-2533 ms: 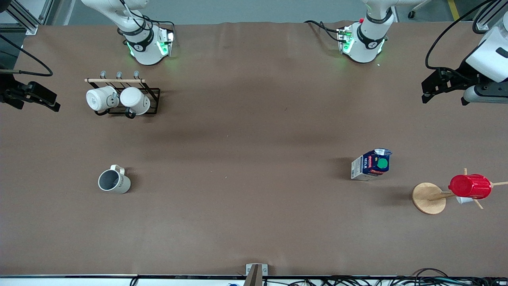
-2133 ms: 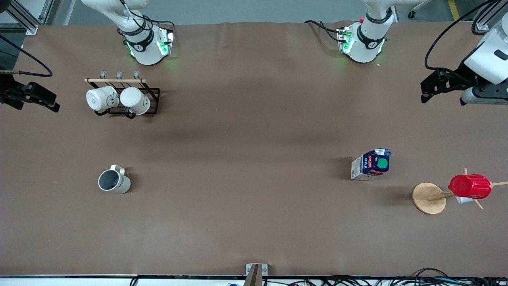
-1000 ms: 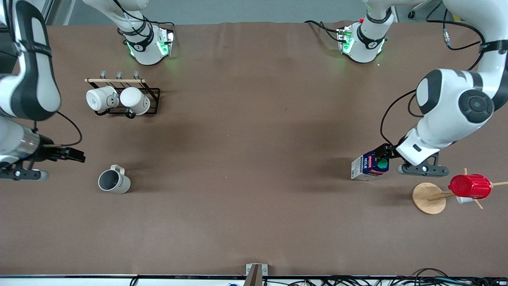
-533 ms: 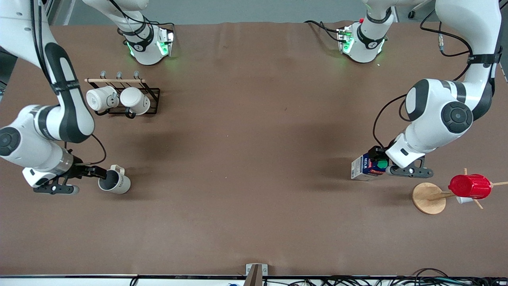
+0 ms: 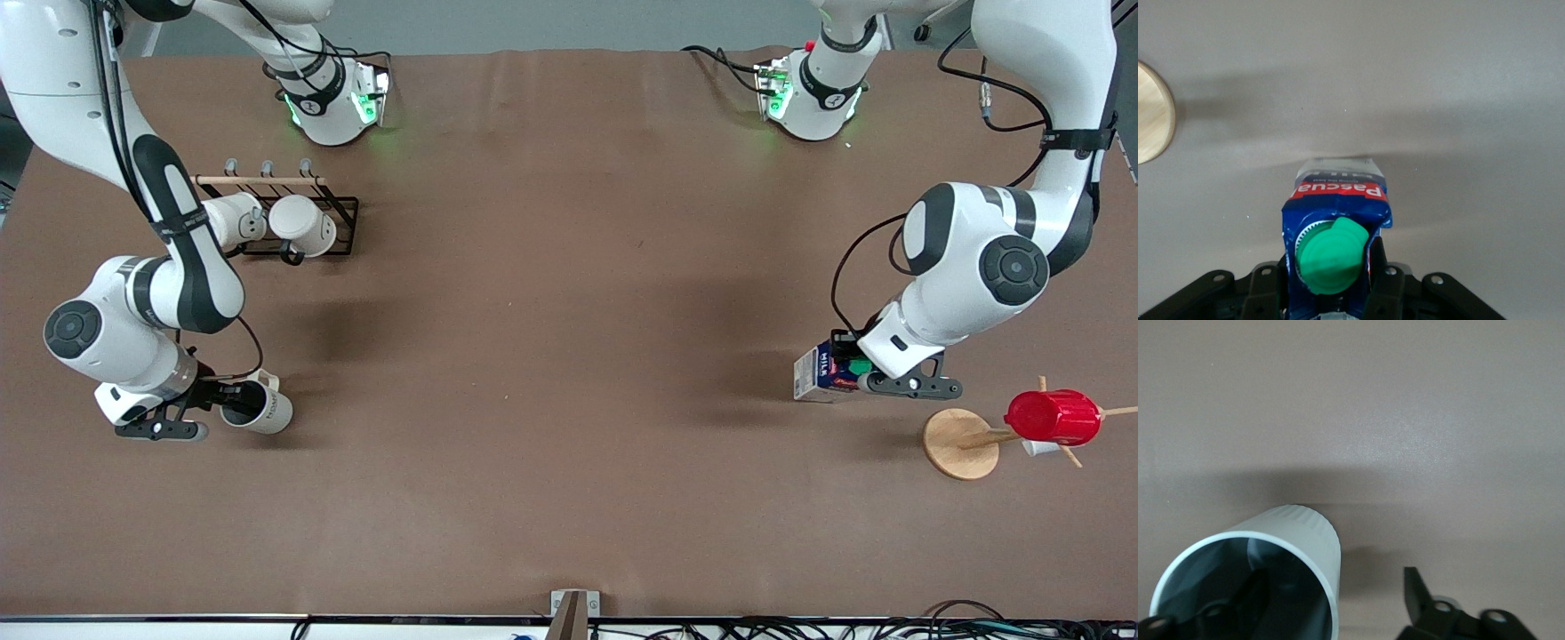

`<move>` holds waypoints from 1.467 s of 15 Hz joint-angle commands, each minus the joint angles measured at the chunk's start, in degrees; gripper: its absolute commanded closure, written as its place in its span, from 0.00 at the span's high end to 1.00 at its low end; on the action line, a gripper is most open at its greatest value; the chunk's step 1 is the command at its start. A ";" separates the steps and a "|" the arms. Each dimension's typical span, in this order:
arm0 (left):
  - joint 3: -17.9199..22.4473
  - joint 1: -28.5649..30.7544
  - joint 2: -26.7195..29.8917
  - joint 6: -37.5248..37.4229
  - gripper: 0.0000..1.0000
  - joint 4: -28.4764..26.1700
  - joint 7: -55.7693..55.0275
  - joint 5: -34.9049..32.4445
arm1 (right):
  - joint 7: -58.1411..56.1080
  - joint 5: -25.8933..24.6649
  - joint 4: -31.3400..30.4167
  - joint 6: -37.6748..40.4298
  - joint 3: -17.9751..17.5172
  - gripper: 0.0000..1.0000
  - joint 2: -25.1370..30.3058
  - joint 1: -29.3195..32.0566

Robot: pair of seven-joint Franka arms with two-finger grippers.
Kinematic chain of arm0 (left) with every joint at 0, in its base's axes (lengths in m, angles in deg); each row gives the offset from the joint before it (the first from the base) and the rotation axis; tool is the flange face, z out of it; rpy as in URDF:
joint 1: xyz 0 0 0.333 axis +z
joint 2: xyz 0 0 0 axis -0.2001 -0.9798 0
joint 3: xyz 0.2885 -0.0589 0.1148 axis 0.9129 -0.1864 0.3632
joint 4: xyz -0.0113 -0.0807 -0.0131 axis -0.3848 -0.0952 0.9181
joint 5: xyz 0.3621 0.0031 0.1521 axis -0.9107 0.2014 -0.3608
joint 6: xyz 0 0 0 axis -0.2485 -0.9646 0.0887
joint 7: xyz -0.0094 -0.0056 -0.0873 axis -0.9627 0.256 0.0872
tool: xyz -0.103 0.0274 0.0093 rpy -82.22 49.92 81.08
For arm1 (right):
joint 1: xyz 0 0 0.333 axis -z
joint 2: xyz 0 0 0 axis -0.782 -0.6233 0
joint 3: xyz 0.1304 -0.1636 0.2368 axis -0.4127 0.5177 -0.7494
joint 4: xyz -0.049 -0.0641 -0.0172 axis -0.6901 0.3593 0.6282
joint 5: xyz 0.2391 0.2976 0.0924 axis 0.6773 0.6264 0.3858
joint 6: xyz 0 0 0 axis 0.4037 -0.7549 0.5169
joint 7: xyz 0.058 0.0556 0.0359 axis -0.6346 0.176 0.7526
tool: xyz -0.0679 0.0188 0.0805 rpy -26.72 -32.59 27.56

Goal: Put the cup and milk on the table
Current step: 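Carry the mug and carton toward the table middle with both grippers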

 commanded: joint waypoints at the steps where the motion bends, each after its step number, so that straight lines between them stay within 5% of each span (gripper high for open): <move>1: -0.32 -0.04 0.98 -2.61 0.41 2.14 -0.37 -0.01 | -0.20 0.55 -0.83 -0.59 -0.17 0.00 0.32 -0.06; 7: -2.96 -1.01 0.98 -10.35 0.40 8.30 -6.42 0.26 | -0.20 0.55 -0.13 2.38 -0.17 0.00 2.59 -1.11; 11: -5.77 -1.36 0.72 -12.03 0.40 10.94 -11.25 0.34 | 1.03 0.55 5.66 19.93 -1.31 0.01 9.26 -3.48; 13: -7.44 -1.36 0.72 -12.12 0.40 11.30 -14.06 0.34 | 5.13 0.63 8.48 26.01 -5.42 0.01 10.59 -4.45; 18: -10.70 -3.37 0.19 -12.03 0.40 12.79 -22.68 0.26 | 36.31 -2.08 11.12 28.50 -23.61 0.01 10.95 -6.64; 22: -10.70 -6.36 -1.30 -12.03 0.40 14.37 -27.33 -0.01 | 61.71 -10.52 13.66 28.15 -27.50 0.01 6.57 -14.54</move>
